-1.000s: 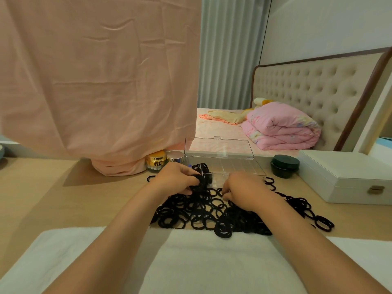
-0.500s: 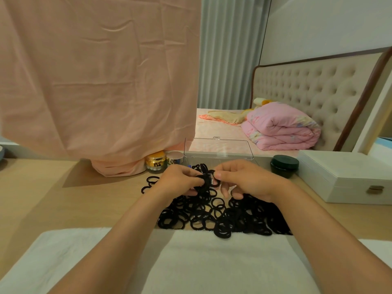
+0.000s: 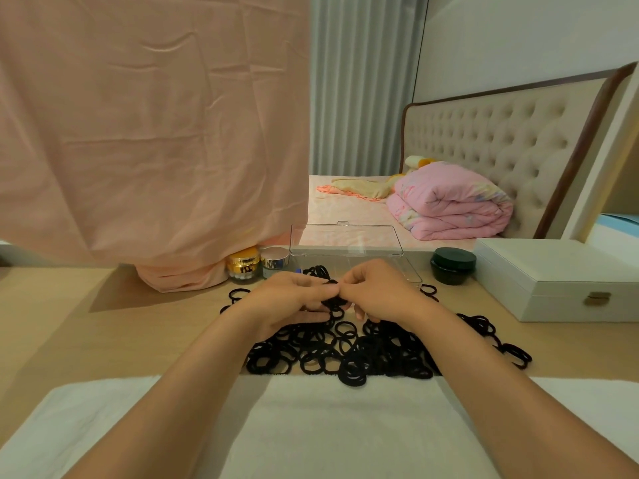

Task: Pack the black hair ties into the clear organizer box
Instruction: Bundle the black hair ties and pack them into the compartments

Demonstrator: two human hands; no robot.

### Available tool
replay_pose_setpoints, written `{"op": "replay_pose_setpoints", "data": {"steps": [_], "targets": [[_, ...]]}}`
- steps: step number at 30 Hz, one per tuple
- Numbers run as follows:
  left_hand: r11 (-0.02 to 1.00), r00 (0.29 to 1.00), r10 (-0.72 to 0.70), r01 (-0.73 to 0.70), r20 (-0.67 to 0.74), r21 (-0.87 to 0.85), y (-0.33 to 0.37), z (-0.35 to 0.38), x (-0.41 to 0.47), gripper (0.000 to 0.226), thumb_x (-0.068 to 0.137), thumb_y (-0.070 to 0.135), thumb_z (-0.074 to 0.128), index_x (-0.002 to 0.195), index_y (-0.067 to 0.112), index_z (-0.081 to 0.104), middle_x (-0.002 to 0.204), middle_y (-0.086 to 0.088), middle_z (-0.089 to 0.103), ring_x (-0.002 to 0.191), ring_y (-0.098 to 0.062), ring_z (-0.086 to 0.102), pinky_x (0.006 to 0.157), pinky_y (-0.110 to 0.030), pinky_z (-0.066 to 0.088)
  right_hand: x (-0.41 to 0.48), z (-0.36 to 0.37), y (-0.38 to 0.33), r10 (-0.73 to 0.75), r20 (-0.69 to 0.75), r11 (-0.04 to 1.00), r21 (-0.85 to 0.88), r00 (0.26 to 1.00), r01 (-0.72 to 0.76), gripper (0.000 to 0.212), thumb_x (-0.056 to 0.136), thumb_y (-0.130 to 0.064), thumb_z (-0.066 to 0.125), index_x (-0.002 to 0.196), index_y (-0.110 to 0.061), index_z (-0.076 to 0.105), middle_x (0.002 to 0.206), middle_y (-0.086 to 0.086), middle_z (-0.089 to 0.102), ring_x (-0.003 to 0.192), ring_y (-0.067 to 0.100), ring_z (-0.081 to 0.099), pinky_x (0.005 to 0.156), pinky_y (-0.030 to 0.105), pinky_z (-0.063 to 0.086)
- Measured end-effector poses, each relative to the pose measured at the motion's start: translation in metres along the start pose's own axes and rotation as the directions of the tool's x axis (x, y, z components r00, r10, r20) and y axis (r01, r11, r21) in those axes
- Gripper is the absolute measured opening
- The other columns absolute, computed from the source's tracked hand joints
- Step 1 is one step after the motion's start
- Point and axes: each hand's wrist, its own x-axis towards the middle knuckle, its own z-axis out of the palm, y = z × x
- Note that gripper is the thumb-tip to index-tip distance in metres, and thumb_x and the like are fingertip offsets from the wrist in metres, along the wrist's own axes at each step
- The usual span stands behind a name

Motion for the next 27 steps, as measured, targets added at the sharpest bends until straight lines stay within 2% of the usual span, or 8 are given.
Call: {"op": "replay_pose_setpoints", "data": {"steps": [3, 5, 7, 9, 12, 14, 22, 27], "targets": [[0.993, 0.995, 0.004, 0.007, -0.096, 0.120, -0.002, -0.006, 0.002, 0.028, 0.088, 0.004, 0.072, 0.114, 0.012, 0.075, 0.114, -0.009, 0.074, 0.100, -0.020, 0.074, 0.090, -0.038, 0.060, 0.000, -0.007, 0.001, -0.053, 0.057, 0.996, -0.064, 0.997, 0.056, 0.015, 0.097, -0.033, 0.064, 0.098, -0.022, 0.075, 0.091, 0.002, 0.077, 0.055, 0.006, 0.063, 0.056, 0.021, 0.051], [0.982, 0.987, 0.016, 0.015, -0.159, 0.188, -0.001, -0.009, 0.001, 0.026, 0.088, 0.003, 0.072, 0.110, 0.016, 0.076, 0.113, -0.008, 0.073, 0.098, -0.020, 0.072, 0.087, -0.036, 0.062, 0.000, -0.017, 0.002, -0.051, 0.098, 0.966, -0.247, 0.994, 0.073, 0.023, 0.094, -0.042, 0.066, 0.095, -0.021, 0.073, 0.094, 0.004, 0.076, 0.064, 0.012, 0.067, 0.070, 0.031, 0.059], [0.971, 0.981, 0.042, 0.004, -0.188, 0.237, 0.001, -0.011, 0.000, 0.025, 0.089, 0.004, 0.071, 0.107, 0.020, 0.076, 0.111, -0.006, 0.072, 0.097, -0.018, 0.071, 0.086, -0.036, 0.062, -0.002, -0.027, 0.003, 0.023, 0.180, 0.895, -0.442, 0.983, 0.060, 0.029, 0.088, -0.047, 0.070, 0.097, -0.020, 0.076, 0.101, 0.004, 0.076, 0.084, 0.018, 0.071, 0.088, 0.041, 0.059], [0.969, 0.979, 0.056, -0.005, -0.196, 0.249, 0.003, -0.012, -0.002, 0.024, 0.088, 0.004, 0.072, 0.106, 0.020, 0.076, 0.109, -0.006, 0.072, 0.096, -0.018, 0.071, 0.086, -0.036, 0.062, -0.008, -0.030, 0.001, 0.127, 0.305, 0.845, -0.532, 0.944, 0.058, 0.025, 0.086, -0.042, 0.073, 0.107, -0.029, 0.077, 0.103, -0.013, 0.072, 0.096, 0.011, 0.067, 0.096, 0.036, 0.054], [0.965, 0.980, 0.063, -0.011, -0.190, 0.263, 0.004, -0.010, -0.003, 0.025, 0.089, 0.004, 0.072, 0.109, 0.019, 0.075, 0.109, -0.005, 0.072, 0.096, -0.018, 0.070, 0.085, -0.034, 0.062, -0.013, -0.024, 0.000, 0.180, 0.376, 0.795, -0.600, 0.909, 0.091, 0.034, 0.089, -0.032, 0.074, 0.123, -0.032, 0.072, 0.091, -0.022, 0.060, 0.088, 0.003, 0.059, 0.088, 0.027, 0.049], [0.959, 0.981, 0.070, -0.016, -0.181, 0.284, 0.003, -0.010, -0.004, 0.026, 0.089, 0.005, 0.071, 0.111, 0.018, 0.074, 0.110, -0.005, 0.072, 0.095, -0.017, 0.070, 0.086, -0.034, 0.062, -0.010, -0.019, 0.003, 0.164, 0.354, 0.780, -0.618, 0.921, 0.099, 0.034, 0.087, -0.030, 0.077, 0.121, -0.029, 0.073, 0.087, -0.020, 0.061, 0.086, 0.006, 0.060, 0.086, 0.028, 0.052], [0.947, 0.980, 0.098, -0.039, -0.171, 0.320, 0.001, -0.009, -0.002, 0.032, 0.090, 0.008, 0.072, 0.120, 0.017, 0.072, 0.110, -0.005, 0.073, 0.093, -0.014, 0.071, 0.085, -0.033, 0.062, -0.007, -0.030, 0.003, 0.025, 0.293, 0.910, -0.403, 0.956, 0.100, 0.010, 0.082, -0.035, 0.082, 0.088, -0.031, 0.076, 0.093, -0.009, 0.075, 0.084, 0.004, 0.066, 0.077, 0.022, 0.052], [0.965, 0.984, 0.101, -0.061, -0.146, 0.257, 0.001, -0.006, -0.003, 0.027, 0.090, 0.007, 0.072, 0.113, 0.020, 0.075, 0.109, -0.003, 0.074, 0.095, -0.015, 0.073, 0.085, -0.032, 0.062, -0.010, -0.036, 0.001, -0.033, 0.160, 0.999, -0.012, 0.987, 0.035, 0.009, 0.089, -0.026, 0.077, 0.096, -0.020, 0.077, 0.067, -0.004, 0.073, 0.052, 0.002, 0.060, 0.056, 0.021, 0.047]]}}
